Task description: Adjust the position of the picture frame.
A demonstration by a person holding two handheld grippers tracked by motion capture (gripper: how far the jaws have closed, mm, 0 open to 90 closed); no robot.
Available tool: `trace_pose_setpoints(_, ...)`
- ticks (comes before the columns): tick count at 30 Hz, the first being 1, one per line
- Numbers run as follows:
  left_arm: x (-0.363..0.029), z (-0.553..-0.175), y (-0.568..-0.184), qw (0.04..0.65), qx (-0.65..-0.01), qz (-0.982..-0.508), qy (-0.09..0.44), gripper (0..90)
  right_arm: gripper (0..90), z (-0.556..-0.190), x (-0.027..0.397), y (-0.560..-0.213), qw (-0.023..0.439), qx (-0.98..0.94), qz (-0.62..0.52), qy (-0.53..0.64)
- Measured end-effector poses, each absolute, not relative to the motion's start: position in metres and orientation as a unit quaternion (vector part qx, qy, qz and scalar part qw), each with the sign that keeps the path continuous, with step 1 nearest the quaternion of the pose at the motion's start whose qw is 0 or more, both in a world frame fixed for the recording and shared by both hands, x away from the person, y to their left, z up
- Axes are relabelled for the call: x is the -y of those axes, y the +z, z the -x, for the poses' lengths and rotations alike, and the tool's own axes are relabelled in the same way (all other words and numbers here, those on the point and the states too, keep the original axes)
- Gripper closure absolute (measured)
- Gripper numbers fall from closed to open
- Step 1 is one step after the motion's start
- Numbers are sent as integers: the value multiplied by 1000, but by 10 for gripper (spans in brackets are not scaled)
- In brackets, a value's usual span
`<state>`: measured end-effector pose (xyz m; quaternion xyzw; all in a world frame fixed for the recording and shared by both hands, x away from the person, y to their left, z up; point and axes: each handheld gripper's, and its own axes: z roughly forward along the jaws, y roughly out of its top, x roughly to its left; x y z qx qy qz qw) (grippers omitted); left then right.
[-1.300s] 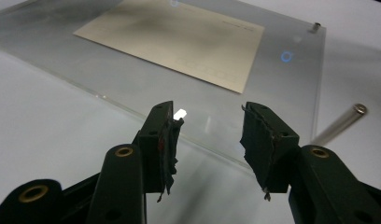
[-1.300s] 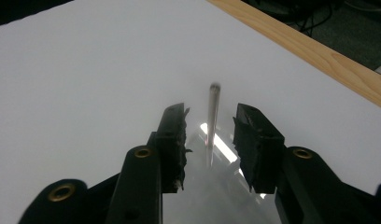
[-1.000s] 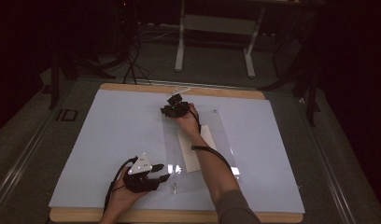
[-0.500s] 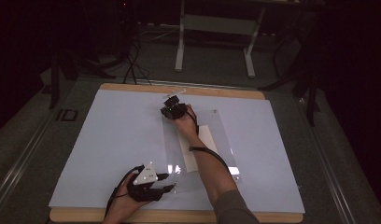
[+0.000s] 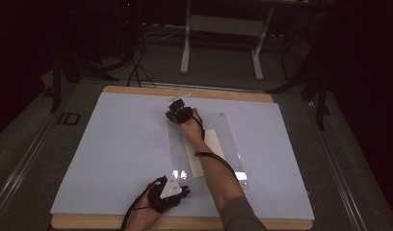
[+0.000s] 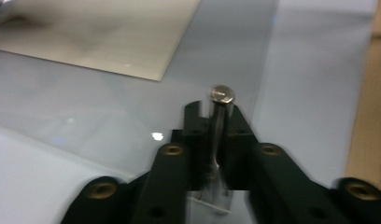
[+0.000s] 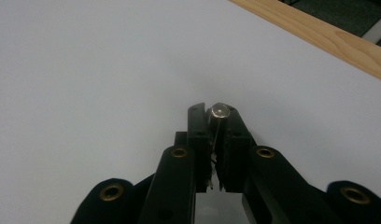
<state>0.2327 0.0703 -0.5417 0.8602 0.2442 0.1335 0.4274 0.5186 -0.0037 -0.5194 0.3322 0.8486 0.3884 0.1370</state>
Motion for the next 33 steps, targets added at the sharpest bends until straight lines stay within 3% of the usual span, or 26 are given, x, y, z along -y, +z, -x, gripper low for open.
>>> trace_pose_setpoints(5, -72, -232, -541, 434, -257, -854, 128, 845, 854, -517, 2, -519, 148, -853, -326, 381)
trace_pose_setpoints(10, -86, -233, -527, 461, -276, -833, 129, 845, 840, -514, 2, -511, 190, -848, -333, 367)
trace_pose_setpoints(18, -155, -250, -490, 493, -330, -786, 174, 836, 829, -526, 57, -479, 208, -812, -391, 380)
trace_pose_setpoints(23, -203, -298, -472, 511, -398, -739, 185, 797, 855, -518, 113, -455, 213, -770, -423, 427)
trace_pose_setpoints(27, -214, -348, -462, 500, -415, -733, 201, 793, 857, -503, 150, -445, 217, -744, -460, 433)
trace_pose_setpoints(33, -216, -427, -470, 464, -469, -735, 158, 784, 856, -476, 180, -458, 201, -725, -527, 395)
